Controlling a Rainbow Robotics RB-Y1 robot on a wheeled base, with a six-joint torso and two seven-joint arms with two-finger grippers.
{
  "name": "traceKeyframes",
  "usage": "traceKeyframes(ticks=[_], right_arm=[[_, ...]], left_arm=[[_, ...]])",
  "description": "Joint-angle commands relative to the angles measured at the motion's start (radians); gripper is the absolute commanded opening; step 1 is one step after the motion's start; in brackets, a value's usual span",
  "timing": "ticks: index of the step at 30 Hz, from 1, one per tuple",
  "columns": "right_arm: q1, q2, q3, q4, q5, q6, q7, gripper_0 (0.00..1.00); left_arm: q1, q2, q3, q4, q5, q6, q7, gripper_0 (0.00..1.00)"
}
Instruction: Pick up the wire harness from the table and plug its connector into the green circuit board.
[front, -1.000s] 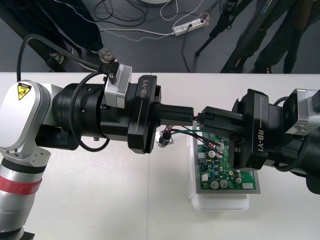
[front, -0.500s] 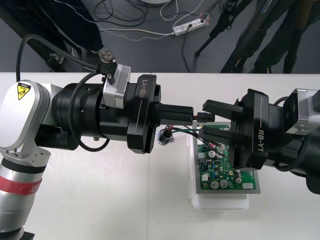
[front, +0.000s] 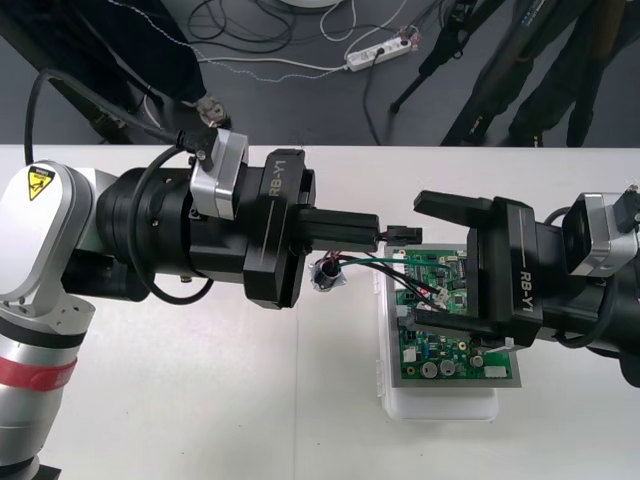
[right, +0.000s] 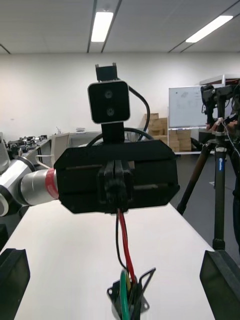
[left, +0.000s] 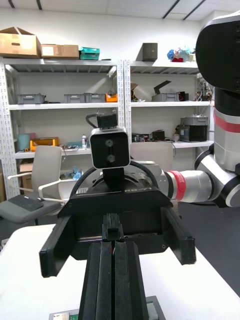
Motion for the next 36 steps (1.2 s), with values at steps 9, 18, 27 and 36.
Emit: traceKeyframes(ticks=[9,18,27,36], right_arm=[[-0.059,-0.094,-0.104,0.094,0.062,-0.164,0.064,1.00],[-0.079,-0.108,-0.144,0.143,0.092,-0.242,0.039,1.00],[-0.097,-0.137,-0.167,0.138,0.152,-0.274,-0.071,1.00],[-0.127,-0.150,-0.238,0.080,0.249,-0.322,-0.197,1.00]], left_arm=[[0.086,0.099,0.059,0.001,0.065,0.005,-0.070,0.00],[0.092,0.095,0.104,0.136,0.076,-0.133,-0.093,0.00],[0.092,0.096,0.119,0.287,0.070,-0.236,-0.164,0.00],[0.090,0.096,0.102,0.399,0.025,-0.259,-0.278,0.00]])
